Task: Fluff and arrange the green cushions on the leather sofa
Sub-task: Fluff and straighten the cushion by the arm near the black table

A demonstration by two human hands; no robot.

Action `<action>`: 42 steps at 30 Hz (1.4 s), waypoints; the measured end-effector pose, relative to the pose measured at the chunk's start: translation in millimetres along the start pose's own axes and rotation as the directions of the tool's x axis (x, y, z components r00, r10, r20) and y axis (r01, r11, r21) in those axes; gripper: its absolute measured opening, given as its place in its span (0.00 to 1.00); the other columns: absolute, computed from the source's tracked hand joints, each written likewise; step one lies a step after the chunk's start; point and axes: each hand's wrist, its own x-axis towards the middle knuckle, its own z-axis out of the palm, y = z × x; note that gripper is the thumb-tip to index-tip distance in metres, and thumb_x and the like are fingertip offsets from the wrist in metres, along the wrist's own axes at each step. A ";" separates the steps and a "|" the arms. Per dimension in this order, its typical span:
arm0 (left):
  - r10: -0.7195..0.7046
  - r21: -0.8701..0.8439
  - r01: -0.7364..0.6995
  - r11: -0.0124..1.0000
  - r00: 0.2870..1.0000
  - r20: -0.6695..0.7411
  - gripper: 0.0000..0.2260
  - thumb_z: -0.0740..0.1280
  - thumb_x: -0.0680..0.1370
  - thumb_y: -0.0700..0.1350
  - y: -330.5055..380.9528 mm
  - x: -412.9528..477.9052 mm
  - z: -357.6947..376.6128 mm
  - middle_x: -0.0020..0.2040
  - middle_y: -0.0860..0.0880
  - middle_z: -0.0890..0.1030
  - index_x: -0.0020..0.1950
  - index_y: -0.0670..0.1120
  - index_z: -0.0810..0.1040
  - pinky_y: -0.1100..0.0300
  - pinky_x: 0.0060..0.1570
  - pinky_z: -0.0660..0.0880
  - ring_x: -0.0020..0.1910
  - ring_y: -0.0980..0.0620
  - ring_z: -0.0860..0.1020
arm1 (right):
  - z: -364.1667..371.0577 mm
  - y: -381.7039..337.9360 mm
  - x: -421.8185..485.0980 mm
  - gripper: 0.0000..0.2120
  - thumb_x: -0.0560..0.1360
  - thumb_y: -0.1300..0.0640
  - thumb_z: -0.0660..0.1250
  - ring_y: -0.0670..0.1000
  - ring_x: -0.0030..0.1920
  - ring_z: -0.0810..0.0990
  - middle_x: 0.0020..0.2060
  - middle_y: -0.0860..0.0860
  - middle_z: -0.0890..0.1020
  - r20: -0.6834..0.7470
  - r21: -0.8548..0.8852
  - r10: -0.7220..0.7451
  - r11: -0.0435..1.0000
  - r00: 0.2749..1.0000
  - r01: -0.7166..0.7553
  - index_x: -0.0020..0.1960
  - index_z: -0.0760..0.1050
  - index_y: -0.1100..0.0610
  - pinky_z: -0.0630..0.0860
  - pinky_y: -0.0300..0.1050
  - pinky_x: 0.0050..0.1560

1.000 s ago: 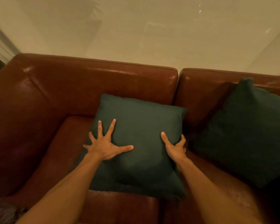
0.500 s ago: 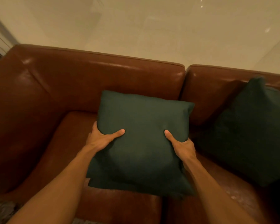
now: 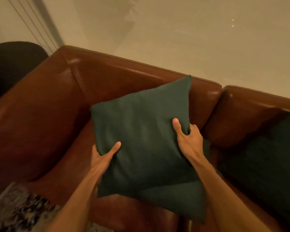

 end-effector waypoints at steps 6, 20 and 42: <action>0.025 -0.242 -0.058 0.968 0.991 -0.135 0.44 0.80 0.57 0.64 -13.9 10.6 -53.2 0.61 0.52 0.80 0.69 0.51 0.72 0.53 0.59 0.75 0.59 0.50 0.79 | 62.3 -62.8 -1.5 0.29 0.71 0.26 0.54 0.55 0.47 0.77 0.41 0.47 0.75 0.120 -0.122 -0.285 0.947 0.951 0.299 0.43 0.78 0.49 0.75 0.60 0.53; -0.318 -0.687 0.336 0.644 0.935 0.159 0.21 0.71 0.68 0.61 -7.7 26.7 -90.8 0.51 0.44 0.86 0.53 0.48 0.84 0.49 0.46 0.82 0.46 0.48 0.85 | 204.2 -204.6 -20.5 0.19 0.81 0.39 0.53 0.55 0.61 0.71 0.56 0.45 0.78 0.420 -0.275 -0.672 0.546 0.610 0.791 0.61 0.78 0.44 0.55 0.62 0.68; -0.197 -0.321 0.019 0.947 0.824 -0.532 0.60 0.82 0.53 0.64 6.0 125.5 -164.4 0.76 0.44 0.61 0.77 0.57 0.52 0.46 0.68 0.70 0.72 0.43 0.68 | 326.7 -195.5 -25.5 0.13 0.82 0.55 0.59 0.57 0.77 0.59 0.62 0.44 0.80 0.675 -0.117 -0.574 0.537 0.464 0.835 0.61 0.79 0.48 0.44 0.78 0.70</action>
